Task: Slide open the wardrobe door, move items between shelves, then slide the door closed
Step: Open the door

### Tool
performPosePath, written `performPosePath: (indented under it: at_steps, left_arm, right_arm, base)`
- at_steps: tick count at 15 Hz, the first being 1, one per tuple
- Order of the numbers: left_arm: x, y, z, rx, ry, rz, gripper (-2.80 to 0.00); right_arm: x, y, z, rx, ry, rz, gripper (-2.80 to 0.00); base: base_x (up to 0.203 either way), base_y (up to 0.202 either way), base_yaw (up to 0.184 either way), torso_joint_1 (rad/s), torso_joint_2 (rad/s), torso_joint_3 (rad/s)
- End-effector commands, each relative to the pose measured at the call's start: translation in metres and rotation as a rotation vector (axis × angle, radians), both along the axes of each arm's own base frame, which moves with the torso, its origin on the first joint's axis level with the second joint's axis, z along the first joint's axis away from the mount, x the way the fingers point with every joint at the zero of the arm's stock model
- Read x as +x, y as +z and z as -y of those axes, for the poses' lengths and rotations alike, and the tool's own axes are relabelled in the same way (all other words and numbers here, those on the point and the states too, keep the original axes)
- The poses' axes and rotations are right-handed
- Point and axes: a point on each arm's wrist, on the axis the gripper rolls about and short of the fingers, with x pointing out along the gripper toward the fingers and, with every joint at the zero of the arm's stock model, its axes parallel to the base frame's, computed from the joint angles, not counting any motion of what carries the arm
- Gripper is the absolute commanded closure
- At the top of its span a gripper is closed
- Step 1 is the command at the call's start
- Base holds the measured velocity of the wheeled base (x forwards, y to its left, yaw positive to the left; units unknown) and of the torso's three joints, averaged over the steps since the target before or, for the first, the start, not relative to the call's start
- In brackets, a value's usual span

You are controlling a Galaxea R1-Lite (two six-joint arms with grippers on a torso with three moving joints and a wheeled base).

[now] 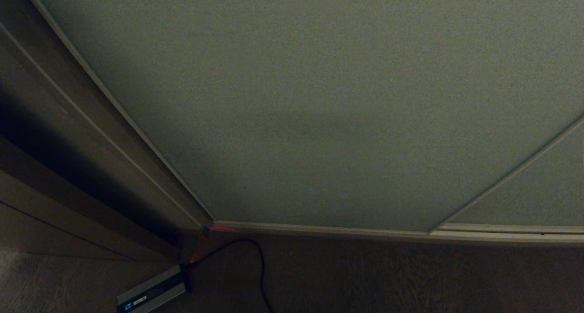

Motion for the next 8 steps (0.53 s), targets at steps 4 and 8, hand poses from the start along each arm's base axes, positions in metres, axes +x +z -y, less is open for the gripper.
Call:
performPosePath:
  at_steps: [4,8]
  left_arm:
    - [0.0181,0.0019,-0.0003,0.021,-0.051,-0.073,0.0]
    - [0.0172,0.0004,0.0007,0.028,-0.058,-0.085,0.0]
  right_arm:
    - [0.0004,-0.0013,0.0,0.0,0.0,-0.006,0.0]
    - [0.0004,-0.0013,0.0,0.0,0.0,-0.006,0.0]
  base:
    - [0.0,0.0,0.0,0.0,0.0,0.0]
    - [0.0,0.0,0.0,0.0,0.0,0.0]
